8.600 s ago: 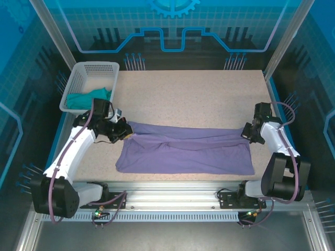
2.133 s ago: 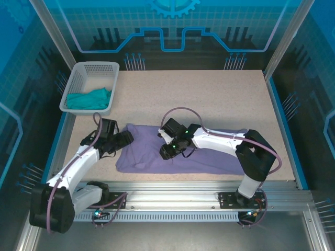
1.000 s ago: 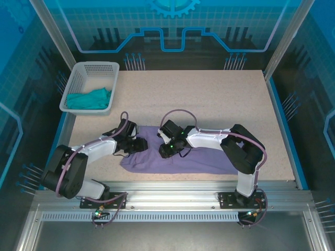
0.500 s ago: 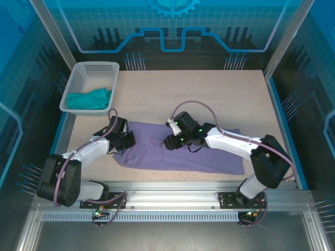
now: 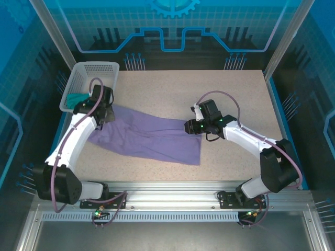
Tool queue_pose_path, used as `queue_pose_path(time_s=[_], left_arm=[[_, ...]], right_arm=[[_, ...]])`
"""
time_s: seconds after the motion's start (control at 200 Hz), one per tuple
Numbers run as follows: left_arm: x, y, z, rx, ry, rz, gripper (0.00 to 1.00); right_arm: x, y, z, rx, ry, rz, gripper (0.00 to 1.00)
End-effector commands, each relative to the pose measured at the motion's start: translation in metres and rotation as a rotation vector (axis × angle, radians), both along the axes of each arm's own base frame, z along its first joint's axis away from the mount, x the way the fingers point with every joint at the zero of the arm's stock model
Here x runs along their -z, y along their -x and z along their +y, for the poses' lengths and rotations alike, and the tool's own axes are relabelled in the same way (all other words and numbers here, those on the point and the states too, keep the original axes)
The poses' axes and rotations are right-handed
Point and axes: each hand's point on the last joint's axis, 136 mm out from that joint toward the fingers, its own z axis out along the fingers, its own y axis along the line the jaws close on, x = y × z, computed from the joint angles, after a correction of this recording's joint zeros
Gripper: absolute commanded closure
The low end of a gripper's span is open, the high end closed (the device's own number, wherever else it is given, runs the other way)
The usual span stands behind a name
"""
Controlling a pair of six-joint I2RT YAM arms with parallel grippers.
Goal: Fold the inside-out t-shirt
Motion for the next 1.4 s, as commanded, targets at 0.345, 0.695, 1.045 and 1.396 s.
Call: queue_pose_path(time_s=[0.345, 0.695, 1.045, 1.396], left_arm=[[-0.018, 0.001, 0.008, 0.095, -0.222, 0.177, 1.0], [0.011, -0.004, -0.149, 0.299, 0.118, 0.141, 1.0], [0.036, -0.04, -0.358, 0.566, 0.641, 0.146, 0.35], [0.068, 0.018, -0.203, 0.239, 0.731, 0.055, 0.21]], right_arm=[[0.072, -0.015, 0.07, -0.105, -0.06, 0.22, 0.67], [0.043, -0.031, 0.026, -0.042, -0.072, 0.172, 0.61], [0.029, -0.028, -0.048, 0.112, -0.025, 0.127, 0.58], [0.003, -0.009, 0.059, -0.131, -0.059, -0.036, 0.46]])
